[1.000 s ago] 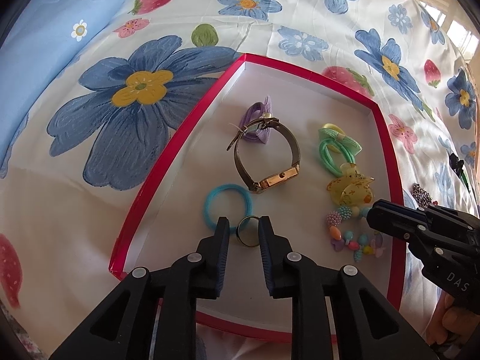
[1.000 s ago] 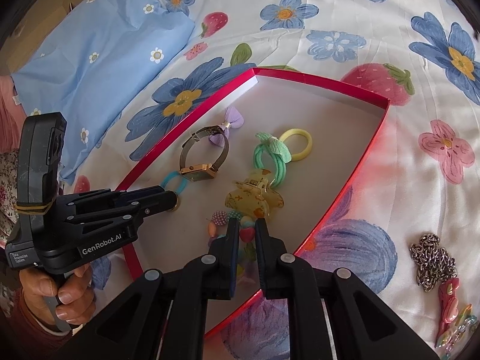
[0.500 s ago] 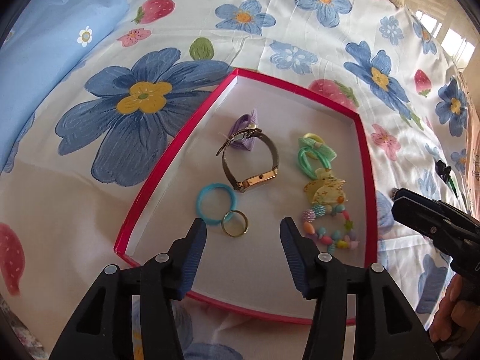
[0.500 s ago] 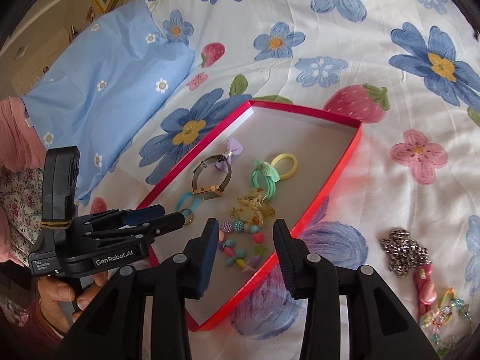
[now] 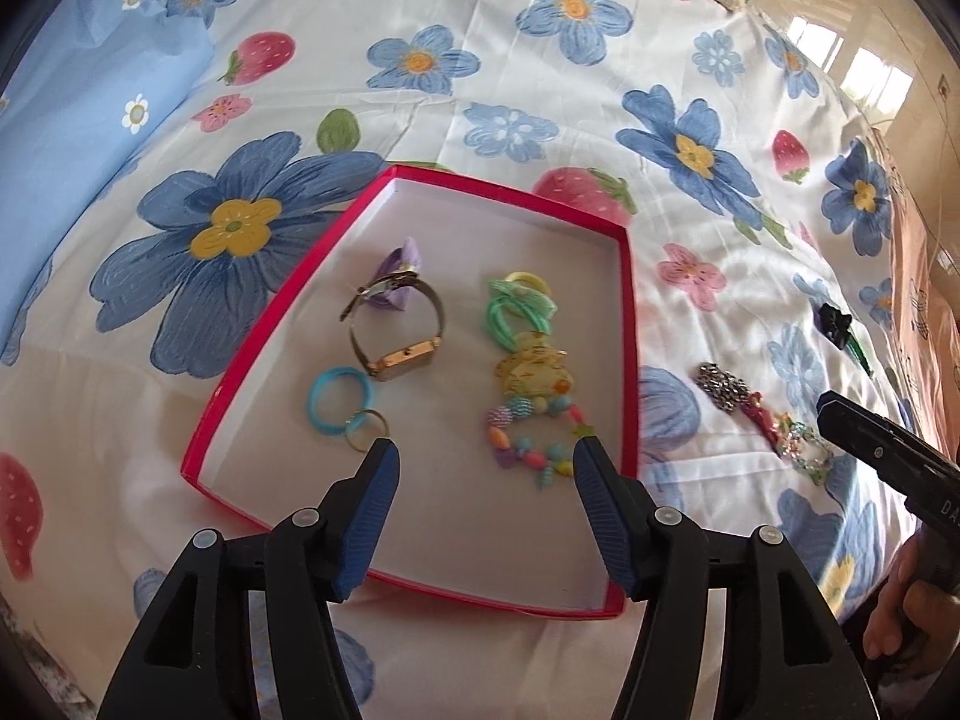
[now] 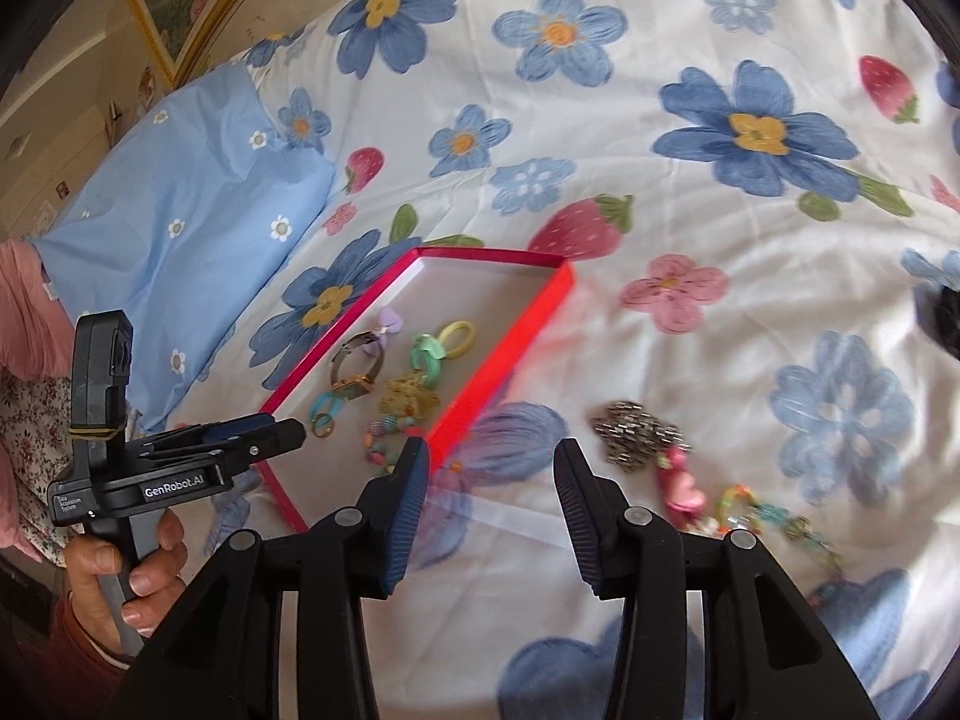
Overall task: Organize jewelry
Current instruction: 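Move both open tools back over the silver chain and beaded strand, then grasp the silver chain with the left tool while the right tool grasps the beaded strand, then carry the silver chain and beaded strand into the box and open both tools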
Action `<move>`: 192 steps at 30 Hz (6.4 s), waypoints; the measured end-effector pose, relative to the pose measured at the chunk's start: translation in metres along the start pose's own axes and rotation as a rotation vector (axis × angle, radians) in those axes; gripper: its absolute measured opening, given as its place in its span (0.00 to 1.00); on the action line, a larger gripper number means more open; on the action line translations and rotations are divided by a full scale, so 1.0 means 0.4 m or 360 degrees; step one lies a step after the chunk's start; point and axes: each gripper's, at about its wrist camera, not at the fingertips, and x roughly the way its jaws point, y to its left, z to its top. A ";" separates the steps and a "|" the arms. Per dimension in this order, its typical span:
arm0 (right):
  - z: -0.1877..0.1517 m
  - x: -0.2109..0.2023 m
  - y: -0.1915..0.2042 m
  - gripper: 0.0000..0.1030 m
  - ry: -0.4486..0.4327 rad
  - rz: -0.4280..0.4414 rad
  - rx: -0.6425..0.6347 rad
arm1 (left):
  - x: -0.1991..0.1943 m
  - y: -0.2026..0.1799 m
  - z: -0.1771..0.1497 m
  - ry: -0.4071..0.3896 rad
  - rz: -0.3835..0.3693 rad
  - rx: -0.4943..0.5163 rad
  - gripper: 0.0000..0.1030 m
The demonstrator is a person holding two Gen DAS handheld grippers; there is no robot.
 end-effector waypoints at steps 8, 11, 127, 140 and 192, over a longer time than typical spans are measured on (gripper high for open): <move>-0.052 -0.107 -0.099 0.50 -0.0068 -0.0135 0.0097 | -0.001 -0.080 -0.003 0.0018 -0.0047 0.0110 0.61; -0.074 -0.132 -0.141 0.50 -0.0075 -0.0184 0.0154 | 0.000 -0.106 -0.004 0.0024 -0.0070 0.0141 0.68; 0.002 -0.159 -0.067 0.07 -0.0127 -0.0145 -0.0070 | -0.079 -0.186 0.027 -0.0149 -0.0176 0.0316 0.14; 0.019 -0.111 0.038 0.07 -0.0094 -0.0050 -0.0170 | -0.137 -0.076 0.006 -0.0201 -0.0125 0.0189 0.14; -0.015 0.302 0.218 0.07 0.0325 0.0091 -0.0292 | 0.125 0.166 0.011 0.0081 0.0113 -0.0082 0.14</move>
